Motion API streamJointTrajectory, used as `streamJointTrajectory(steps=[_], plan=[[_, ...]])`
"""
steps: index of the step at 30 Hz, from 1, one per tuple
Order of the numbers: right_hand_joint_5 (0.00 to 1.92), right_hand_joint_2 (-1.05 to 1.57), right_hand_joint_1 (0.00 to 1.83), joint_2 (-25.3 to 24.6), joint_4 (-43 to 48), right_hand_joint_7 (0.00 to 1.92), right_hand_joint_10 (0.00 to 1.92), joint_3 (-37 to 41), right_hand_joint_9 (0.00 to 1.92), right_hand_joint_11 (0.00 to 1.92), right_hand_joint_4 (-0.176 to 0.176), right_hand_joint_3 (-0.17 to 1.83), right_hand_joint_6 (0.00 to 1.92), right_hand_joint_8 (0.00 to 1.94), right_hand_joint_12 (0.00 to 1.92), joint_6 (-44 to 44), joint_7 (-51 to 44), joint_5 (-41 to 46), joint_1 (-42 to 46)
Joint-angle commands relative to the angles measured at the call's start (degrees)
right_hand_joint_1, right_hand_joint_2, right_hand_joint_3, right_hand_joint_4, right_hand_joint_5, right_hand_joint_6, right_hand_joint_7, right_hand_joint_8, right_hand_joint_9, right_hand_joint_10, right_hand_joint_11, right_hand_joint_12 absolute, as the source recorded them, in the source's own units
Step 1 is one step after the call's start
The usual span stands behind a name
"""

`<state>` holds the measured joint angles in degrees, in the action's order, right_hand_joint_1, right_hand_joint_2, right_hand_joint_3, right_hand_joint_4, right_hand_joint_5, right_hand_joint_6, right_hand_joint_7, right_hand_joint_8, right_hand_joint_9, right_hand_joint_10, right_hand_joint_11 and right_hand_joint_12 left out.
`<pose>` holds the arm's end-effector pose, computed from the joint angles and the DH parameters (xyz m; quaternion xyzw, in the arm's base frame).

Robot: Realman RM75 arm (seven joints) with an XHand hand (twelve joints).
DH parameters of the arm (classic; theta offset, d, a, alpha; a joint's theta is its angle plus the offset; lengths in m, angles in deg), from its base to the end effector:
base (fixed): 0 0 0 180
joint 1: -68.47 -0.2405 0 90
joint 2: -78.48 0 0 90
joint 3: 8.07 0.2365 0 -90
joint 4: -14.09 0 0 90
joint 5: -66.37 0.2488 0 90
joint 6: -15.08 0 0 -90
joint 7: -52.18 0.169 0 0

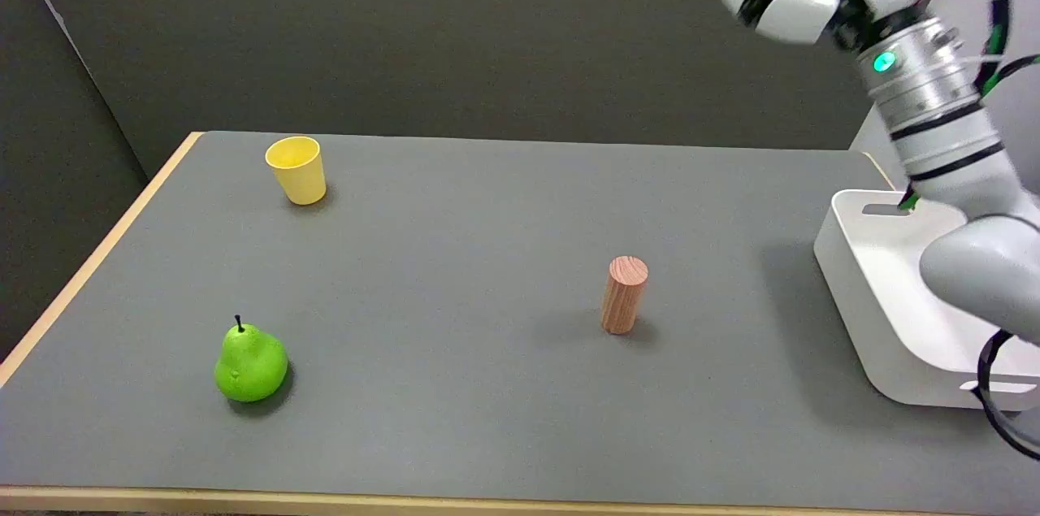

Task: Pick up the wooden cylinder.

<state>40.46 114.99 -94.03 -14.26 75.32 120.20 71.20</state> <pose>-0.0142 -0.3738 0.3875 0.7313 0.0557 0.3625 0.5751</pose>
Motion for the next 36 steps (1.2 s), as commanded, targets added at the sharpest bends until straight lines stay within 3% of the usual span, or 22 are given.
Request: streamJointTrajectory(steps=[1, 4, 10, 19, 21, 36], plan=[[0.25, 0.65, 0.29, -6.96, 2.73, 0.36, 0.76, -9.04, 0.29, 0.12, 0.025, 0.97, 0.51, 0.44, 1.21, 6.01, -25.83, 2.55, 13.81], [0.24, 0.68, 0.35, -8.33, 2.98, 0.34, 0.75, -9.15, 0.27, 0.07, 0.028, 0.87, 0.44, 0.37, 1.22, 6.37, -33.53, 3.02, 16.99], [0.18, 0.67, 0.34, -10.19, 2.89, 0.26, 0.67, -9.74, 0.20, 0.01, 0.026, 0.87, 0.38, 0.32, 1.18, 9.20, -39.89, 5.39, 22.43], [0.06, 0.59, 0.33, -9.55, 3.53, 0.09, 0.59, -12.12, 0.08, 0.00, 0.033, 0.98, 0.20, 0.27, 1.05, 6.42, -41.71, 4.44, 26.53], [0.04, 0.57, 0.34, -8.41, 3.61, 0.07, 0.55, -13.09, 0.05, 0.00, 0.037, 0.96, 0.12, 0.23, 1.01, 4.38, -41.14, 2.58, 27.02], [0.06, 0.57, 0.32, -0.78, 3.62, 0.07, 0.56, -16.37, 0.05, 0.00, 0.021, 0.96, 0.14, 0.21, 1.00, -9.66, -23.65, -7.63, 26.99]])
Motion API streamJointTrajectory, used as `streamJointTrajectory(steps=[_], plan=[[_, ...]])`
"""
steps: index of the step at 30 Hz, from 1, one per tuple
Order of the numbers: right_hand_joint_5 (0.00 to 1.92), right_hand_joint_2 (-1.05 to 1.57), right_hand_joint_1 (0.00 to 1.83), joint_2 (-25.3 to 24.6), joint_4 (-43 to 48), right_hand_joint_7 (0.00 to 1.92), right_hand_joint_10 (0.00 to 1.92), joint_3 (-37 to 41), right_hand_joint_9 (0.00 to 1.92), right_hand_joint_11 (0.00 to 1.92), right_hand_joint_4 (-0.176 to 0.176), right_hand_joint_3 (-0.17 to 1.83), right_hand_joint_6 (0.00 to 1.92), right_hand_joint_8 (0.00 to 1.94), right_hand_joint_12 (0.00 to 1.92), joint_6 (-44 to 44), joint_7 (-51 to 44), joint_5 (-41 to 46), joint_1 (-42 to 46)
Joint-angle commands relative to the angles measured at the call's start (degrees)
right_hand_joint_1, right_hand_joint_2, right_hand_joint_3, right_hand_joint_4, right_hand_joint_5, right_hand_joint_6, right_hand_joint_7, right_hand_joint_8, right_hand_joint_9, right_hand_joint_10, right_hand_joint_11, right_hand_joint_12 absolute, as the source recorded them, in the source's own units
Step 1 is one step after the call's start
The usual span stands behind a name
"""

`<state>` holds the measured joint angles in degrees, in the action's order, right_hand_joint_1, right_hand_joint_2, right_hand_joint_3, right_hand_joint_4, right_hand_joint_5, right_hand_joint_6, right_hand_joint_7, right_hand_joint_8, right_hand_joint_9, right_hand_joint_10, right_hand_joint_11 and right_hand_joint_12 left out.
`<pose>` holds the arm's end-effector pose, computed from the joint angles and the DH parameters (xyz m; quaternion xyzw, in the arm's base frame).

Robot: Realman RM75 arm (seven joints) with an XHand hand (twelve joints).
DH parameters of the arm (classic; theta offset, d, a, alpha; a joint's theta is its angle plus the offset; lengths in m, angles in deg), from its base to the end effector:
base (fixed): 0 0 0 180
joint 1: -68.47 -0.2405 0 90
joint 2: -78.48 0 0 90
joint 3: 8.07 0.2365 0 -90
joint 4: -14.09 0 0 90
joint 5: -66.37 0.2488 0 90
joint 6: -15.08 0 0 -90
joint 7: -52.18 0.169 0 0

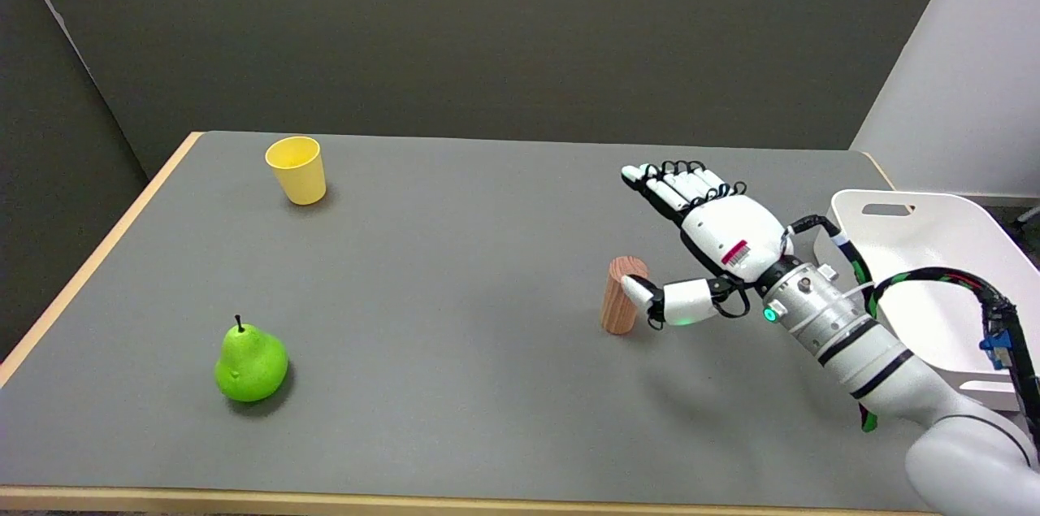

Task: Pick up the wooden cylinder.

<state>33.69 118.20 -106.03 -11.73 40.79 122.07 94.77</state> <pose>-0.2244 -0.3154 0.3168 0.7575 -0.0105 0.0629 0.6497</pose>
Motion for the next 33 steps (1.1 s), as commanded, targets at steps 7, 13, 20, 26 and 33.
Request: streamJointTrajectory(steps=[7, 13, 20, 26, 33], plan=[[0.07, 0.58, 0.34, 4.28, -0.24, 0.09, 0.60, -8.03, 0.05, 0.00, 0.013, 0.97, 0.26, 0.26, 1.01, -12.19, 10.28, -10.31, 2.64], [0.11, 0.62, 0.45, 0.52, -0.78, 0.14, 0.62, -7.89, 0.09, 0.00, -0.003, 0.99, 0.40, 0.31, 1.04, -5.61, 4.74, -11.42, 1.15], [0.14, 0.66, 0.57, -1.35, -2.94, 0.17, 0.64, -7.31, 0.11, 0.00, -0.012, 1.00, 0.40, 0.32, 1.10, -0.28, 4.24, -10.86, -3.42], [0.15, 0.66, 0.58, -1.19, -5.01, 0.17, 0.65, -7.07, 0.11, 0.00, -0.016, 1.00, 0.41, 0.32, 1.11, 1.00, 4.17, -9.50, -7.25], [0.15, 0.67, 0.61, -1.19, -6.96, 0.19, 0.65, -6.99, 0.13, 0.01, -0.016, 1.00, 0.41, 0.33, 1.12, 3.56, 4.16, -9.34, -10.54]])
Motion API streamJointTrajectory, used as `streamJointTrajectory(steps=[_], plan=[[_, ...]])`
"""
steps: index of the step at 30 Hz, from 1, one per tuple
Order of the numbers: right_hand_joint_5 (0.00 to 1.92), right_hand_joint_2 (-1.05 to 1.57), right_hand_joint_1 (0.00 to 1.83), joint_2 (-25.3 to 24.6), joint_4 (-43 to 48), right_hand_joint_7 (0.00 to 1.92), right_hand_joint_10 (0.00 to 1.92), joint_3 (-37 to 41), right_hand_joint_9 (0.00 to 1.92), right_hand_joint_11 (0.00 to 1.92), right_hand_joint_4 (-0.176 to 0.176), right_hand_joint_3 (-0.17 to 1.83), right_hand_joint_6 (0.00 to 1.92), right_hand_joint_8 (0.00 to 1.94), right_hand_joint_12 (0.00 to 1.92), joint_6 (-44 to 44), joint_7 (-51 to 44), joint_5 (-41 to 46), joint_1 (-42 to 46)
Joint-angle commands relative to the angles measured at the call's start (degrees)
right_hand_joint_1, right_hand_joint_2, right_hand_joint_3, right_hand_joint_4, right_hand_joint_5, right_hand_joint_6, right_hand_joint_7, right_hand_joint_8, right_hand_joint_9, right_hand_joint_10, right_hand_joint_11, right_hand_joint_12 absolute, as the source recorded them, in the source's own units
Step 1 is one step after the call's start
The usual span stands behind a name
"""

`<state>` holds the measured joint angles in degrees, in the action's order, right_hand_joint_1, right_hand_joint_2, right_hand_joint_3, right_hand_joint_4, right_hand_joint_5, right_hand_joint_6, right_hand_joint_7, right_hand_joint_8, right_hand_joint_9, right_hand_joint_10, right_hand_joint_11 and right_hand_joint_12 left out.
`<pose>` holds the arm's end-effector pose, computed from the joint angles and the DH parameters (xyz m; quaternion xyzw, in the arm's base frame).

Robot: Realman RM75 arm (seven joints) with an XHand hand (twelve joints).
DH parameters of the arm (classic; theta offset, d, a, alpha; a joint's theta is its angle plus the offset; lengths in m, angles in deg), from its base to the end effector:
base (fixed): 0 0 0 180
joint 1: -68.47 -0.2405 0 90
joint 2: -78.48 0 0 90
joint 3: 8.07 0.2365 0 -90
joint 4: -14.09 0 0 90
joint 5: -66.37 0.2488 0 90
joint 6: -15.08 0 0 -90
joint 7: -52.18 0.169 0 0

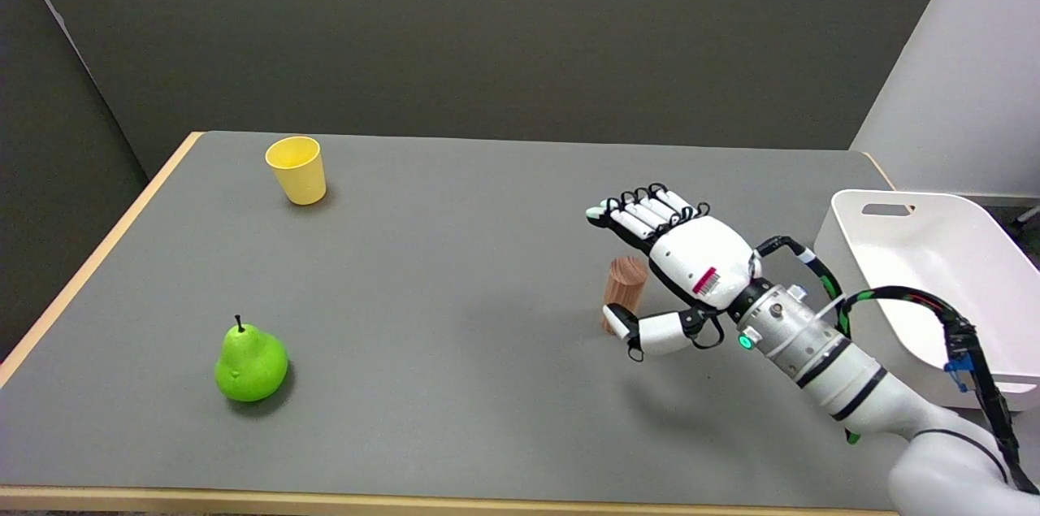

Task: Pick up the wooden cylinder.

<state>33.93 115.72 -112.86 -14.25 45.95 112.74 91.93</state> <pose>-0.2408 -0.3090 0.2855 0.7942 -0.0007 0.0513 0.6055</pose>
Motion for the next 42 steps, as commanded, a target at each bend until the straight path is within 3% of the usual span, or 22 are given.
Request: streamJointTrajectory(steps=[1, 15, 24, 28, 30, 34, 38, 39, 40, 41, 42], plan=[[0.15, 0.67, 0.62, -1.43, -4.92, 0.20, 0.66, -0.16, 0.13, 0.01, -0.016, 1.00, 0.41, 0.33, 1.12, 5.97, -0.99, 0.02, -7.69], [0.20, 0.67, 0.62, -2.94, -6.69, 0.24, 0.68, -0.08, 0.18, 0.05, -0.009, 1.01, 0.45, 0.35, 1.16, 2.56, -2.75, 2.46, -4.81], [0.27, 0.69, 0.69, -2.67, -6.73, 0.42, 0.84, -0.15, 0.35, 0.15, -0.010, 0.99, 0.56, 0.53, 1.33, 2.76, -2.75, 2.40, -4.73], [0.36, 0.74, 0.74, -2.43, -6.85, 0.57, 1.05, -0.51, 0.47, 0.24, -0.018, 0.90, 0.75, 0.73, 1.46, 2.85, -2.75, 1.98, -5.18], [0.42, 0.75, 0.76, -2.38, -6.85, 0.62, 1.20, -0.59, 0.58, 0.24, -0.042, 0.89, 0.91, 1.06, 1.69, 2.77, -2.75, 1.95, -5.26], [0.48, 0.75, 0.78, -2.38, -6.85, 0.58, 1.48, -0.64, 0.63, 0.07, -0.068, 0.88, 1.09, 1.48, 1.90, 2.72, -2.75, 1.90, -5.38], [0.52, 0.78, 0.81, -2.38, -6.96, 0.60, 1.68, -0.75, 0.63, 0.00, -0.075, 0.86, 1.21, 1.65, 1.92, 2.75, -2.75, 1.90, -5.67], [0.52, 0.81, 0.83, -2.38, -7.04, 0.62, 1.71, -0.80, 0.64, 0.00, -0.072, 0.82, 1.25, 1.68, 1.92, 2.83, -2.75, 1.90, -5.83], [0.56, 1.07, 0.89, -2.38, -7.09, 0.63, 1.77, -0.80, 0.66, 0.00, -0.052, 0.48, 1.50, 1.77, 1.91, 2.92, -2.75, 1.90, -5.97], [0.59, 1.20, 0.93, -2.38, -7.09, 0.65, 1.81, -0.84, 0.67, 0.00, -0.041, 0.31, 1.62, 1.82, 1.91, 2.96, -2.75, 1.90, -6.05], [0.59, 1.19, 0.93, -2.38, -7.13, 0.68, 1.81, -0.88, 0.68, 0.00, -0.041, 0.32, 1.62, 1.84, 1.92, 2.96, -2.75, 1.90, -6.16]])
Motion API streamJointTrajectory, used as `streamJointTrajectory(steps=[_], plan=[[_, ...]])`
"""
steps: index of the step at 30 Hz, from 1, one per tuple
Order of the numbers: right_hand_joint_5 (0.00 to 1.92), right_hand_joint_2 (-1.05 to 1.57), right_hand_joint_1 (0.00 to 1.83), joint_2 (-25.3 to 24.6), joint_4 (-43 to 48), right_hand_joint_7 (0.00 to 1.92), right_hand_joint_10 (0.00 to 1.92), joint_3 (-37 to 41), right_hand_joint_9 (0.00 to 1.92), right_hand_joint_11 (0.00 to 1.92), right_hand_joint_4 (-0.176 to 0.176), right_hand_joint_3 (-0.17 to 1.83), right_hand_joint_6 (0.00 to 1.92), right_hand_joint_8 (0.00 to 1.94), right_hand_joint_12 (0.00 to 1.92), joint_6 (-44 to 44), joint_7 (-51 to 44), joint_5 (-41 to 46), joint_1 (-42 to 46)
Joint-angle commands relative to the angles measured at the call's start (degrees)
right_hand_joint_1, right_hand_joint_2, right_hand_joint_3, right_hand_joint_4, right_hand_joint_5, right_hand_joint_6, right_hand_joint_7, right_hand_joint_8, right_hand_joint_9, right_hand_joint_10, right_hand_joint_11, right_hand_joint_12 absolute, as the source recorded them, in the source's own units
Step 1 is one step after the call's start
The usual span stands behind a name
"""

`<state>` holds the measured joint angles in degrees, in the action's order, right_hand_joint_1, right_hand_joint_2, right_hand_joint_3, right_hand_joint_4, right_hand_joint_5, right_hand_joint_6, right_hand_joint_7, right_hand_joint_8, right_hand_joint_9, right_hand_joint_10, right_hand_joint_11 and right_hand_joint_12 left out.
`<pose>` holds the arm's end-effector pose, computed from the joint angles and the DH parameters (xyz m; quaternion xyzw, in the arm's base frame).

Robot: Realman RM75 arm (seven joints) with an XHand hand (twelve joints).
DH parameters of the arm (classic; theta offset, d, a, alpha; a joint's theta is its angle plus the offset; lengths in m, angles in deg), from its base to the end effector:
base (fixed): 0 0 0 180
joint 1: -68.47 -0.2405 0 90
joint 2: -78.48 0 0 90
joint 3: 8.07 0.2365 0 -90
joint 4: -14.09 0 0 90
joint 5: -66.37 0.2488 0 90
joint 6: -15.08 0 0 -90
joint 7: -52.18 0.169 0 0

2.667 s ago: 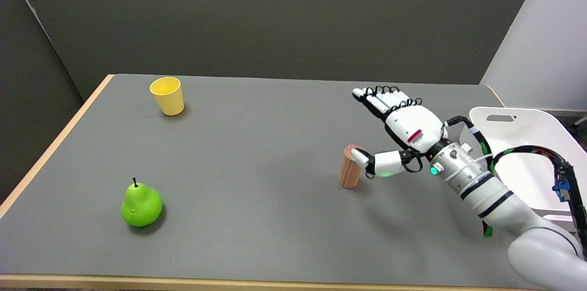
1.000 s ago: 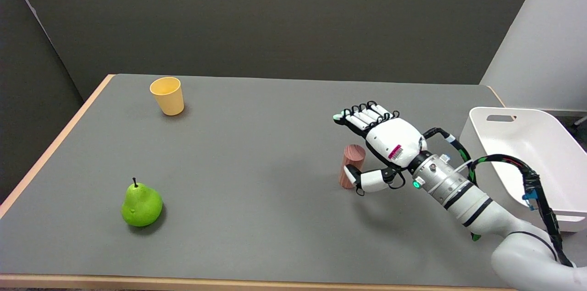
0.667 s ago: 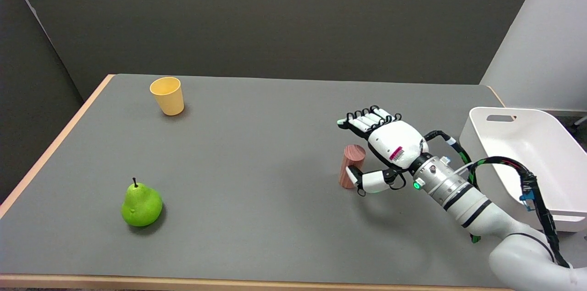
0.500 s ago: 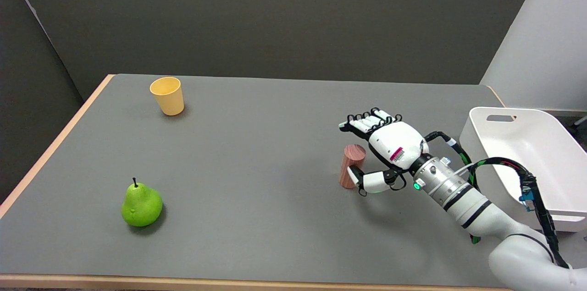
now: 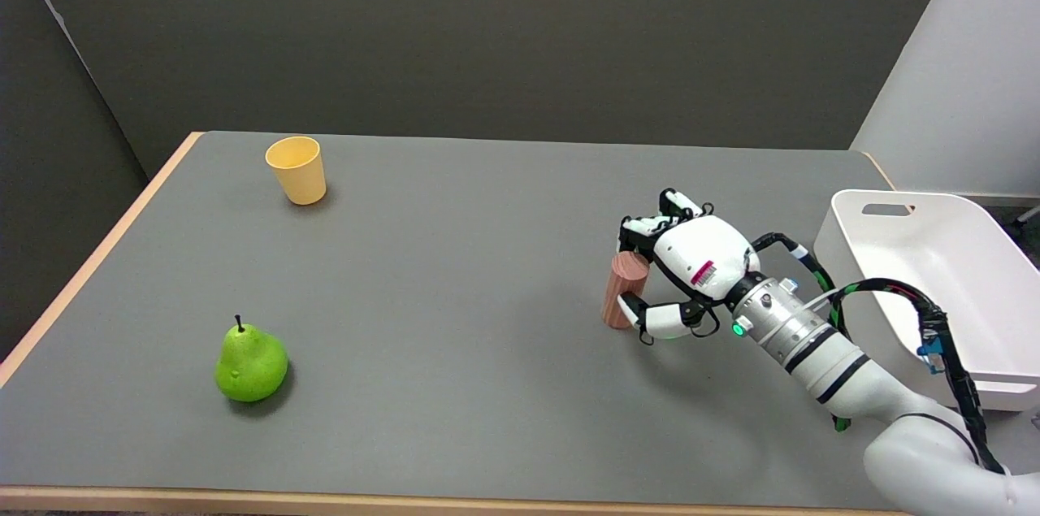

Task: Pick up the wooden cylinder.

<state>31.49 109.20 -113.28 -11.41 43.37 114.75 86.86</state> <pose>-0.2611 -0.3294 0.3077 0.7702 -0.0041 0.0232 0.6374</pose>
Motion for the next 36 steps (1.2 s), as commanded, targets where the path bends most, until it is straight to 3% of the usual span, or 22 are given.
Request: streamJointTrajectory(steps=[1, 9, 17, 29, 36], plan=[[0.60, 1.18, 0.93, 0.03, -0.66, 0.70, 1.81, -0.46, 0.69, 0.00, -0.041, 0.34, 1.62, 1.85, 1.92, 0.12, -0.17, -0.11, -1.21], [0.60, 1.13, 0.91, -0.27, -1.25, 0.71, 1.87, -0.54, 0.73, 0.00, -0.024, 0.46, 1.66, 1.93, 1.92, 0.36, -0.17, -0.11, -2.02], [0.60, 1.12, 0.93, -0.06, -0.66, 0.67, 1.90, 0.89, 0.71, 0.00, -0.043, 0.48, 1.66, 1.92, 1.92, -0.70, -0.20, -0.11, -2.47], [0.62, 1.10, 0.96, 0.21, 3.53, 0.68, 1.92, 18.68, 0.77, 0.07, -0.076, 0.50, 1.64, 1.94, 1.92, -2.11, -5.74, 0.45, -0.10], [0.65, 1.08, 0.98, -0.10, 5.16, 0.61, 1.92, 27.67, 0.66, 0.00, -0.086, 0.49, 1.59, 1.94, 1.92, -3.81, -5.93, 0.45, 1.44]])
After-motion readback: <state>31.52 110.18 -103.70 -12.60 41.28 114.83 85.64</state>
